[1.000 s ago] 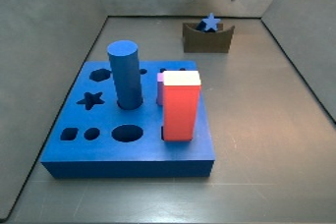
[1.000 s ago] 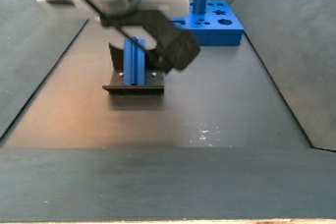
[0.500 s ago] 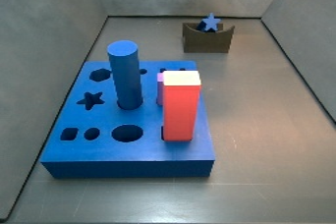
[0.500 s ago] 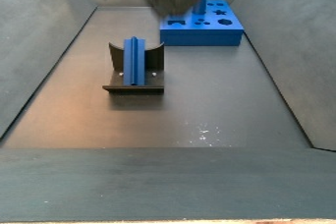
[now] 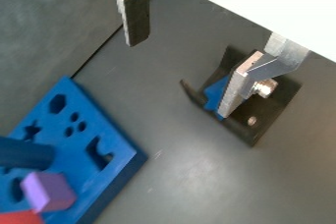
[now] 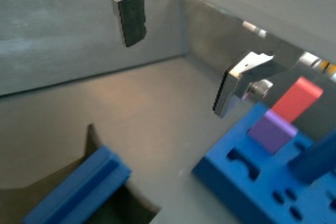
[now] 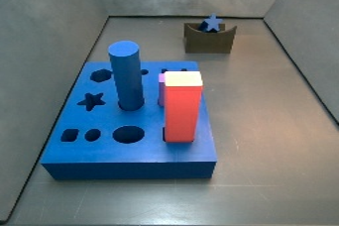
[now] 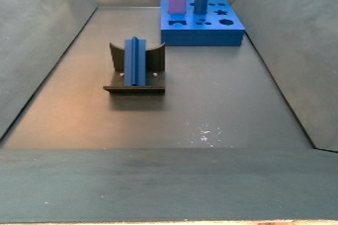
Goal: Pick up the star object. Move up. Place the star object on the fixture. Regrasp the star object. Move to above the board. Insert the star object.
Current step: Regrasp the star object.
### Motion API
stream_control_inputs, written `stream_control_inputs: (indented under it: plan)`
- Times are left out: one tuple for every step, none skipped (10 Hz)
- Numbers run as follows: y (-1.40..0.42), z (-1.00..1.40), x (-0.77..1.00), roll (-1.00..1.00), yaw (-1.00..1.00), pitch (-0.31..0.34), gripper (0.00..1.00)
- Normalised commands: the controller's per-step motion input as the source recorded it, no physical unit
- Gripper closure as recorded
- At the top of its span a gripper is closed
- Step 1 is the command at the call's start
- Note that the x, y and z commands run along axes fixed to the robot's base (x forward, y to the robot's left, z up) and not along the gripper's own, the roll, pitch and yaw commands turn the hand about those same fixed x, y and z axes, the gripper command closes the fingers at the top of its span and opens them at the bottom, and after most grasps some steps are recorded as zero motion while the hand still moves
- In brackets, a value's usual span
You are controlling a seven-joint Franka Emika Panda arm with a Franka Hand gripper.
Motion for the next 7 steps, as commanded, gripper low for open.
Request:
stream_control_inputs:
  plan:
    - [-0.03,0.01,-0.03,1.0,0.0,0.045,0.0]
    - [-0.03,0.01,-0.04,1.0,0.0,0.04,0.0]
    - [-0.03,0.01,-0.04,1.0,0.0,0.035,0.0]
    - [-0.02,0.01,-0.03,1.0,0.01,0.028,0.0]
    - [-0.02,0.0,-0.03,1.0,0.01,0.023,0.0]
    - [-0.02,0.01,-0.02,1.0,0.01,0.018,0.0]
    - [-0.02,0.01,-0.02,1.0,0.01,0.014,0.0]
